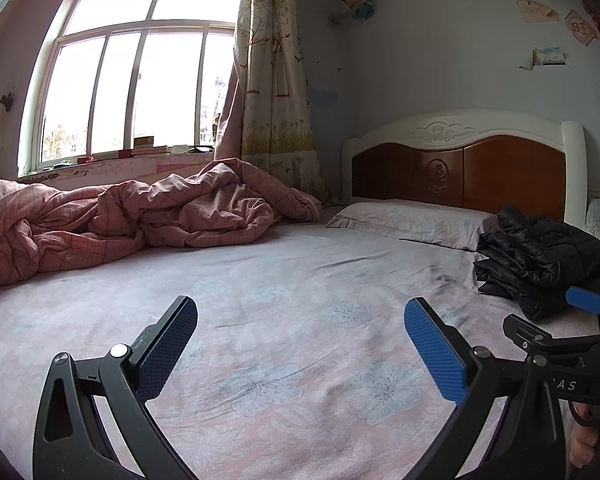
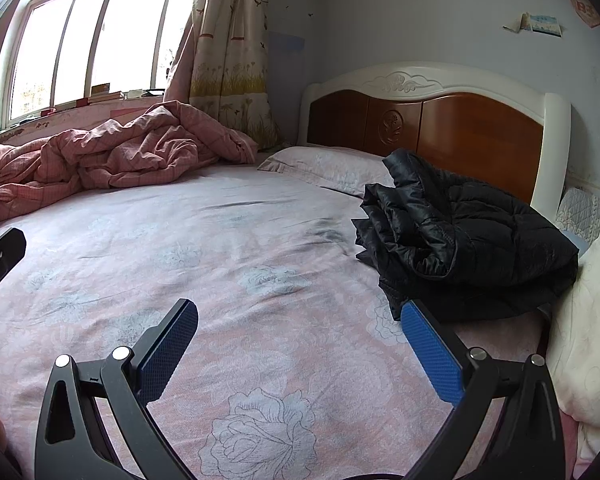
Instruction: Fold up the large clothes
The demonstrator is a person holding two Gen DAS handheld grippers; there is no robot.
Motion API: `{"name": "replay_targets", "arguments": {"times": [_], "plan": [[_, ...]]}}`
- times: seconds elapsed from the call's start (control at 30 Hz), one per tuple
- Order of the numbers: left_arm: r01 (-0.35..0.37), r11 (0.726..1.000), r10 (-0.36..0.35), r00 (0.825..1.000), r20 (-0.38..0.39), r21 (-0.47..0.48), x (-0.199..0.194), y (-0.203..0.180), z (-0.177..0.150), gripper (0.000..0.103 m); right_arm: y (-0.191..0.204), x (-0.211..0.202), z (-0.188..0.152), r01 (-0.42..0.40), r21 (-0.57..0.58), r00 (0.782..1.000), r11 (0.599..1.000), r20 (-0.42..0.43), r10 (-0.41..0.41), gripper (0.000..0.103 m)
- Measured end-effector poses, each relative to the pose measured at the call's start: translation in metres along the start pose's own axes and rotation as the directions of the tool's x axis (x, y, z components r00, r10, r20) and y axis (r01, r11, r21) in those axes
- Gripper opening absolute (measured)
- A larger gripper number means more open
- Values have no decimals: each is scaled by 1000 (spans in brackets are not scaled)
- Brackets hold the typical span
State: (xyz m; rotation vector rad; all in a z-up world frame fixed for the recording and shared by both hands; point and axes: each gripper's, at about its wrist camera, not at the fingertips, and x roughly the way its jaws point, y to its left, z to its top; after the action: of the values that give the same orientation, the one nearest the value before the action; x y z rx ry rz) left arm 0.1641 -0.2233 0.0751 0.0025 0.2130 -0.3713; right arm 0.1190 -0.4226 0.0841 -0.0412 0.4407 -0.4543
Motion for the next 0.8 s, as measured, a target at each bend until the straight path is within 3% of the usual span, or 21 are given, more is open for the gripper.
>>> {"name": "replay_targets", "arguments": {"times": [0.8], "plan": [[14,1000,-14,1000,-27,-3,6,0,0,103,1,1,-1,-1,-3,1000,1000,-7,1,103]]}}
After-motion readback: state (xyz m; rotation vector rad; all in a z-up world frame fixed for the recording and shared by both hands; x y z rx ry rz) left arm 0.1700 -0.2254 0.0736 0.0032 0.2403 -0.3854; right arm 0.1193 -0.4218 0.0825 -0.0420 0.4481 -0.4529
